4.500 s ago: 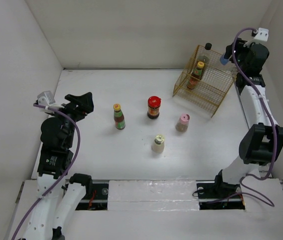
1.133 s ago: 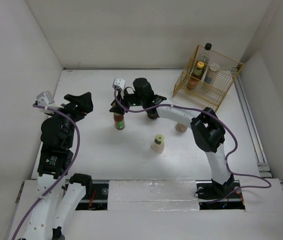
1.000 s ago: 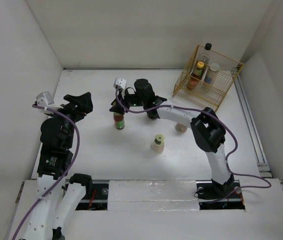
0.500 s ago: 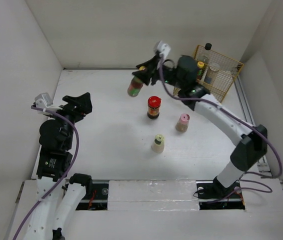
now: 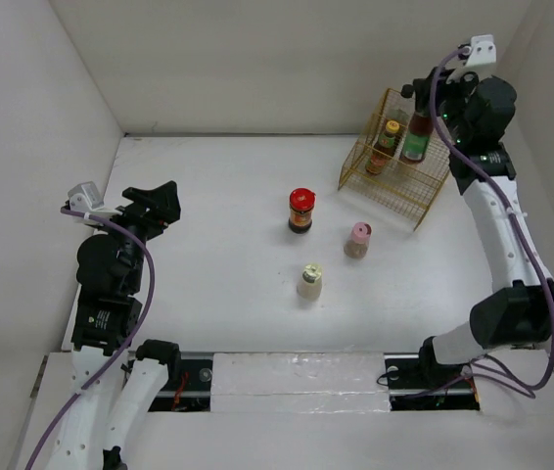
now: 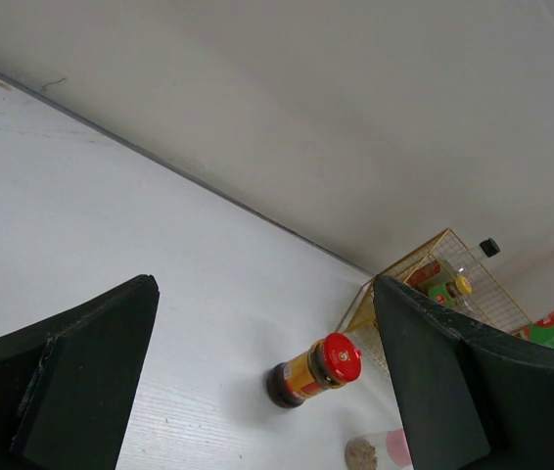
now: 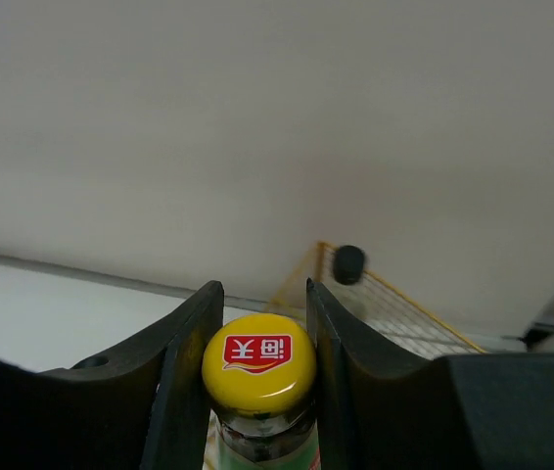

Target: Organize the condiment bottles

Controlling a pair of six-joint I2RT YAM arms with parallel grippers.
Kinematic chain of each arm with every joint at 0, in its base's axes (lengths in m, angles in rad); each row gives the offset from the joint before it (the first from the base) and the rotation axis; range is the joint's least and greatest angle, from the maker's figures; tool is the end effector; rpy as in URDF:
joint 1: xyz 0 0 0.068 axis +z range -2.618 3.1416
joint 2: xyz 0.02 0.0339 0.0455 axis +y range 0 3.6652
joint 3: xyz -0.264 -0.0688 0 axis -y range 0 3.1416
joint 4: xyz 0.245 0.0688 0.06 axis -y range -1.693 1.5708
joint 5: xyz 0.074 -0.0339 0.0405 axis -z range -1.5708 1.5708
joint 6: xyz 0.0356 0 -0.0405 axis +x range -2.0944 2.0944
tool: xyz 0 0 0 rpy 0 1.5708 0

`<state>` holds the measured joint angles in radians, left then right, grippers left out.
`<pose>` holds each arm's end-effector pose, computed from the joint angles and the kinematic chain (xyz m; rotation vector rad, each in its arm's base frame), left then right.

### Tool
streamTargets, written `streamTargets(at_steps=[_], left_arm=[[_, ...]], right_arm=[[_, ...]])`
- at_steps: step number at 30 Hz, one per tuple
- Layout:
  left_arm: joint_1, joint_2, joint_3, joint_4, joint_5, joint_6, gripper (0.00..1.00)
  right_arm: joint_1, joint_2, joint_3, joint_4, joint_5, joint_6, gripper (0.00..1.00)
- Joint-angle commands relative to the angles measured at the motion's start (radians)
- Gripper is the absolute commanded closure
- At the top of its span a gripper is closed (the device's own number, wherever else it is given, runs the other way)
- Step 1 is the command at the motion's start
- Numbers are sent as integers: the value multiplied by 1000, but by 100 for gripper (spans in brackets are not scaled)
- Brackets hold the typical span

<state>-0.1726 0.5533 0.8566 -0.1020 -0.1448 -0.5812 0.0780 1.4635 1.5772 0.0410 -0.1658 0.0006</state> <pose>0.1174 -0.0153 0.4045 -0.4018 1.3325 -0.5314 0.3347 0.0321 0.4802 -0.1918 1.4077 0.1823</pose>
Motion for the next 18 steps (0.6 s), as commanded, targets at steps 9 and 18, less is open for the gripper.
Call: streamTargets(at_steps=[9, 18], left_arm=[[5, 13, -1, 35, 11, 7, 13], [5, 13, -1, 44, 11, 7, 13]], right_arm=[[-208, 176, 317, 25, 124, 32, 89], [-276, 377, 509, 34, 147, 41, 89]])
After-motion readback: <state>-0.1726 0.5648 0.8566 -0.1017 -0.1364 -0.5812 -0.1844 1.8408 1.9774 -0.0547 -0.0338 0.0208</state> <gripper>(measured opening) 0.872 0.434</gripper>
